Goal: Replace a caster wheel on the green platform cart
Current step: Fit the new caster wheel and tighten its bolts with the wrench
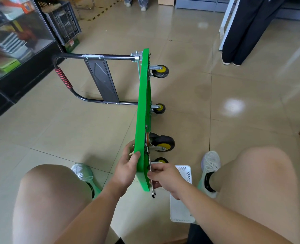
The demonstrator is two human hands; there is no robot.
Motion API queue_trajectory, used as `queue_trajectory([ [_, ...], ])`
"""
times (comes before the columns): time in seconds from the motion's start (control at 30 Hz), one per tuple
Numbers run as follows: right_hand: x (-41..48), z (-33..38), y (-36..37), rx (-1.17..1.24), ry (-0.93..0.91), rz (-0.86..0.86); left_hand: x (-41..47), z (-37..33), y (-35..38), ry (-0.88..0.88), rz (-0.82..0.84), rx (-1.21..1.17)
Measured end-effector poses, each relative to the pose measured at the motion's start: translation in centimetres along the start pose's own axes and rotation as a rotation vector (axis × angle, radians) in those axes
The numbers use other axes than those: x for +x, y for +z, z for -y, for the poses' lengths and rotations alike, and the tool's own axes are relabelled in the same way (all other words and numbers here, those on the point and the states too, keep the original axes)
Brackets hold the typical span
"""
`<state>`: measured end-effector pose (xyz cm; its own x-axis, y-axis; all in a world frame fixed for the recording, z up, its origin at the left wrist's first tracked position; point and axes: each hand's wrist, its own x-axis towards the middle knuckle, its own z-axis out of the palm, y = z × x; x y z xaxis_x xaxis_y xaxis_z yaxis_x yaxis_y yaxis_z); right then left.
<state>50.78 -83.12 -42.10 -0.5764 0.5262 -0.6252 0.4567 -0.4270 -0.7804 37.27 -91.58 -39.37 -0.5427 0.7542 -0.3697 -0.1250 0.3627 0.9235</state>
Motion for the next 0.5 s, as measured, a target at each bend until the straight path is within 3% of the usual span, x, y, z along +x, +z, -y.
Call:
queue_trajectory([
  [0.5,2.6,-0.9,0.6,-0.013,-0.058,-0.017,0.3,0.6,0.0,0.008,0.008,0.001],
])
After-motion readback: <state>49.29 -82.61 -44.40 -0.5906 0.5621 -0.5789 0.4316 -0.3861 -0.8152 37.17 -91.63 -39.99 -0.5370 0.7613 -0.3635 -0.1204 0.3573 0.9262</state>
